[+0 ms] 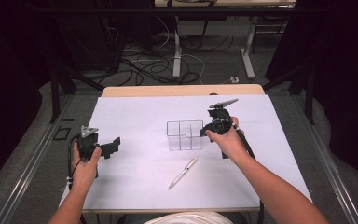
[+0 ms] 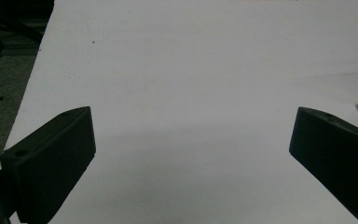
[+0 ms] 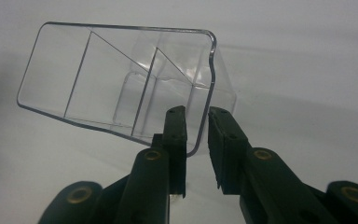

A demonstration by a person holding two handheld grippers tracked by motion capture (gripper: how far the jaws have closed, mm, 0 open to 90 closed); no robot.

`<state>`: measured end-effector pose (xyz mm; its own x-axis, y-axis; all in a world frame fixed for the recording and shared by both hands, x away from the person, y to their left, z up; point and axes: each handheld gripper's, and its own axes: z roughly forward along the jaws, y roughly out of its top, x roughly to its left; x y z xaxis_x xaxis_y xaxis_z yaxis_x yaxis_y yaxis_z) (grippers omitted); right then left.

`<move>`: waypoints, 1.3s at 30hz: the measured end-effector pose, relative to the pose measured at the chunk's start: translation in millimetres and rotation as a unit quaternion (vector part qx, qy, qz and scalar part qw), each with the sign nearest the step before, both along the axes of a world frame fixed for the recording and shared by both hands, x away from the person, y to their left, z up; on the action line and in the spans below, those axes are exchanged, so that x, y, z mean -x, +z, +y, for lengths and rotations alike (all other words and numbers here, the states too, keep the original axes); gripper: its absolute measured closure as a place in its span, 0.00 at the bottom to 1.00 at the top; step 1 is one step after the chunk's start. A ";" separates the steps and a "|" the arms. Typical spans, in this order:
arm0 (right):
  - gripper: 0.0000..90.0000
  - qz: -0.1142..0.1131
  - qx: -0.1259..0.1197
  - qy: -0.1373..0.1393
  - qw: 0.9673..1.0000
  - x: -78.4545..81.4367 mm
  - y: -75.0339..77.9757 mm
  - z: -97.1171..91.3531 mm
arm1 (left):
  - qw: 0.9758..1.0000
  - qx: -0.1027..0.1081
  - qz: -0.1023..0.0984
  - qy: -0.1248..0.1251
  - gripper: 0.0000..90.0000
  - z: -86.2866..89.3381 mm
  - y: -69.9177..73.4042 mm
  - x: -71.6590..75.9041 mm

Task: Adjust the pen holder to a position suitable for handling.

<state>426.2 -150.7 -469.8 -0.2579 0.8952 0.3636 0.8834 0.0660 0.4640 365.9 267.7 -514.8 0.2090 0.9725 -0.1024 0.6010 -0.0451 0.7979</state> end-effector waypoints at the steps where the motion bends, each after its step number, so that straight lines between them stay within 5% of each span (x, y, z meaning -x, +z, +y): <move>1: 0.81 -0.001 -0.002 0.001 1.000 0.0 -0.2 -0.2 | 1.000 -0.001 0.000 -0.001 0.00 0.0 0.0 0.0; 14: 0.73 -0.026 -0.025 0.023 0.999 5.6 0.1 -4.6 | 1.000 -0.001 0.003 -0.001 0.00 0.7 -0.1 0.2; 27: 0.54 -0.075 -0.006 0.059 0.995 19.0 -3.2 -13.4 | 1.000 0.000 0.003 -0.004 0.00 -0.8 -1.3 -1.2; 35: 0.38 -0.122 0.023 0.087 0.988 30.6 -6.2 -22.1 | 1.000 0.004 0.011 -0.003 0.01 -0.8 -2.6 -0.9; 39: 0.37 -0.127 0.031 0.091 0.987 35.2 -6.9 -24.0 | 1.000 0.009 0.014 -0.011 0.01 -2.9 -1.9 -0.3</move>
<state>391.0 -174.7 -476.6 -0.4927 0.8439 0.2125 0.7096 0.2482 0.6594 366.2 264.8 -516.6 0.2265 0.9658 -0.1265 0.6218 -0.0434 0.7820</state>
